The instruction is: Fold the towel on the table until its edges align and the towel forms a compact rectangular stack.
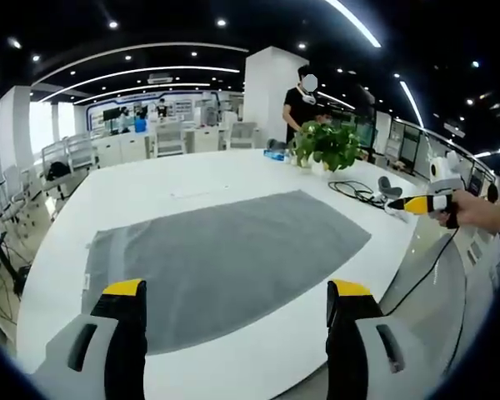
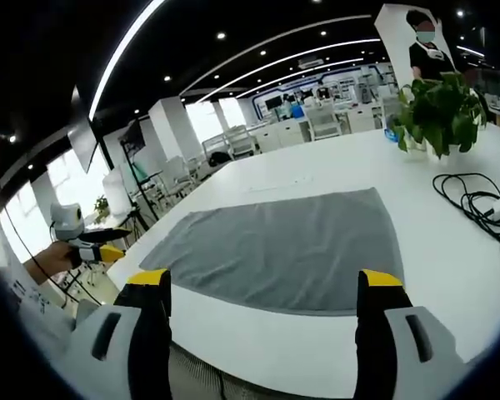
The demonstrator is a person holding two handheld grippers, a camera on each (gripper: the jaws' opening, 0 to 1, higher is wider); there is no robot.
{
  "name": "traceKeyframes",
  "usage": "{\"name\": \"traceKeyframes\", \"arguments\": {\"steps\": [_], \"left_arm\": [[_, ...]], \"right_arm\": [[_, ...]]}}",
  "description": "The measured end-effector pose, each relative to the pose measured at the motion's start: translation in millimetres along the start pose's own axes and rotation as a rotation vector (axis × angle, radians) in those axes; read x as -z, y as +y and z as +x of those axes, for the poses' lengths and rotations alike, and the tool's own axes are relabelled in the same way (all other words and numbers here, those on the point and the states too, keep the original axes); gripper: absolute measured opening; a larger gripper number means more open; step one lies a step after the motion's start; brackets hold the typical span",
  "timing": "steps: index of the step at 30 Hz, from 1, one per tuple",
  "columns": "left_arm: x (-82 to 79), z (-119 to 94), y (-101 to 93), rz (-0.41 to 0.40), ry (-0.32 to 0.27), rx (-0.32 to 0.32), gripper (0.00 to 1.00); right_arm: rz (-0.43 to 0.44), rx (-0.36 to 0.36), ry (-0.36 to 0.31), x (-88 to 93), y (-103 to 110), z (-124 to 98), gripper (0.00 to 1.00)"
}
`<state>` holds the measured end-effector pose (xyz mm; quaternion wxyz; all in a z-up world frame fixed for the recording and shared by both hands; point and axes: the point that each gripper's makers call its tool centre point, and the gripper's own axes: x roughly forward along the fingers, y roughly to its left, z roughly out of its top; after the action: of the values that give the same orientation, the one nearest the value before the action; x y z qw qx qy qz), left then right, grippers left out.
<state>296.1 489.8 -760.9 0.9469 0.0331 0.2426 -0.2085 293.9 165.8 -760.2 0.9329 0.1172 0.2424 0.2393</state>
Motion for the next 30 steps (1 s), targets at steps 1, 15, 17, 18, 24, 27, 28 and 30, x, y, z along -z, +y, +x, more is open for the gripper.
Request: {"name": "traceKeyframes", "arguments": {"steps": [1, 15, 17, 18, 24, 27, 28, 30], "left_arm": [[0.4, 0.2, -0.4, 0.000, 0.001, 0.001, 0.92], [-0.3, 1.2, -2.6, 0.001, 0.007, 0.005, 0.91], [-0.7, 1.1, -3.5, 0.005, 0.008, 0.007, 0.91], [-0.9, 1.1, -3.9, 0.006, 0.008, 0.008, 0.91], [-0.7, 2.4, -5.7, 0.010, 0.014, 0.014, 0.91], [-0.6, 3.2, -7.0, 0.011, 0.017, 0.017, 0.91], [-0.4, 3.4, -7.4, 0.012, 0.018, 0.018, 0.91], [-0.1, 3.9, -7.9, 0.013, 0.021, 0.019, 0.91]], "right_arm": [[-0.001, 0.000, 0.001, 0.3, 0.1, 0.0, 0.93], [-0.002, 0.000, 0.015, 1.2, -2.5, 0.9, 0.92], [-0.004, 0.000, 0.019, 2.2, -2.8, 1.5, 0.92], [-0.003, -0.001, 0.020, 2.4, -2.7, 1.5, 0.92], [-0.002, -0.003, 0.022, 3.5, -2.8, 1.6, 0.92], [0.001, -0.001, 0.022, 4.4, -4.2, 1.2, 0.92], [0.003, -0.001, 0.022, 4.9, -4.7, 1.3, 0.92], [0.005, 0.000, 0.024, 6.0, -5.6, 1.2, 0.92]]}}
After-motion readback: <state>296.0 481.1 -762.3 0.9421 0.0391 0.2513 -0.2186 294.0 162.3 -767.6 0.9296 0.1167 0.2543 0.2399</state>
